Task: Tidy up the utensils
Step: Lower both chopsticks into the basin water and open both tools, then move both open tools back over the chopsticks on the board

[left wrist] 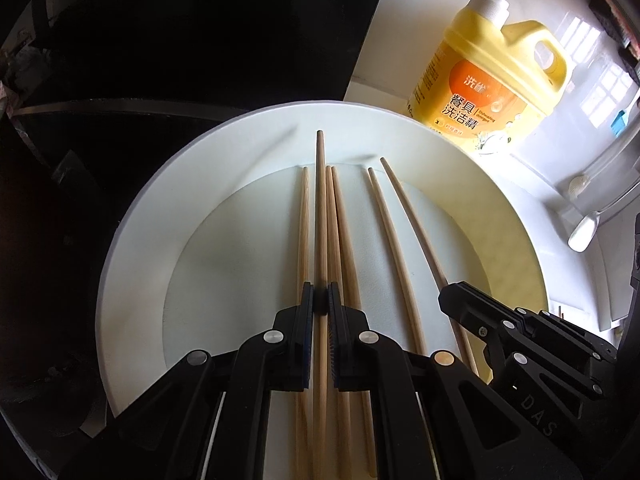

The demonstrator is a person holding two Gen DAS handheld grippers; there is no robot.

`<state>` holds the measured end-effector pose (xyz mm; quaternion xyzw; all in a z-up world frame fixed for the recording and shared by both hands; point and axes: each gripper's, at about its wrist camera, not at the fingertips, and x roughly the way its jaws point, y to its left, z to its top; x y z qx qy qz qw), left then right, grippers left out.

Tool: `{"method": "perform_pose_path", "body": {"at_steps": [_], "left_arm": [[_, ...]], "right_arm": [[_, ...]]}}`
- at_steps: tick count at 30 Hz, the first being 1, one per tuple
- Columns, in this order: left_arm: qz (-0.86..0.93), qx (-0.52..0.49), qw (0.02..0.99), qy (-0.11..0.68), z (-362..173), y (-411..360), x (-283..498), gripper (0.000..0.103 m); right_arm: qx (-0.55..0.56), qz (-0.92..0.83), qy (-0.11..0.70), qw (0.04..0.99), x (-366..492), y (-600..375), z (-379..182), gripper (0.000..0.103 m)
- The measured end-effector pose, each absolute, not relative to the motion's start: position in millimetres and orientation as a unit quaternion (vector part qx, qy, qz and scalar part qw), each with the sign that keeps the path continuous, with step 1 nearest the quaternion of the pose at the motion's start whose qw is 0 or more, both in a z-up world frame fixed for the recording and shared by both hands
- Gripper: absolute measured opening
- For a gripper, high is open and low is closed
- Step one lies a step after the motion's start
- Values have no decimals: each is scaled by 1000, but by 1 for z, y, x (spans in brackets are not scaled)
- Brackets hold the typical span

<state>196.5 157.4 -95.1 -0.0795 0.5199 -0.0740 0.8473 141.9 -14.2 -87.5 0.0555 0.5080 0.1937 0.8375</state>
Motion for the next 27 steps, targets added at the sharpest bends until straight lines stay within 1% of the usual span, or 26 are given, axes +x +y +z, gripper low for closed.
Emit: {"method": "perform_pose_path", "body": {"at_steps": [9,11,13,15,16,21,25,27], "left_arm": [[-59,-79,852,514,-93,160,192,9],[-54,-83,851,516,-92,163,191,11],[-44,-83,852,515,-89,166,189,24],[-28,-84,855,511,-85,170,184,60],[-22,-87,859,505,-82,173,181,65],[7,-79,864,498,-72,181,167,70],[16,-75,864,498,-66,184,158,71],[19,-72,866,494,-62,186,152,75]], "right_arm": [[45,192,498,844,141,-14,-86,6],[46,187,496,846,140,-18,-83,11],[48,182,490,851,137,-22,-80,13],[52,179,487,854,134,-27,-77,16],[53,180,485,854,132,-29,-75,20],[48,183,477,858,120,-36,-68,22],[49,184,472,861,111,-42,-64,30],[48,184,473,860,107,-45,-63,32]]}}
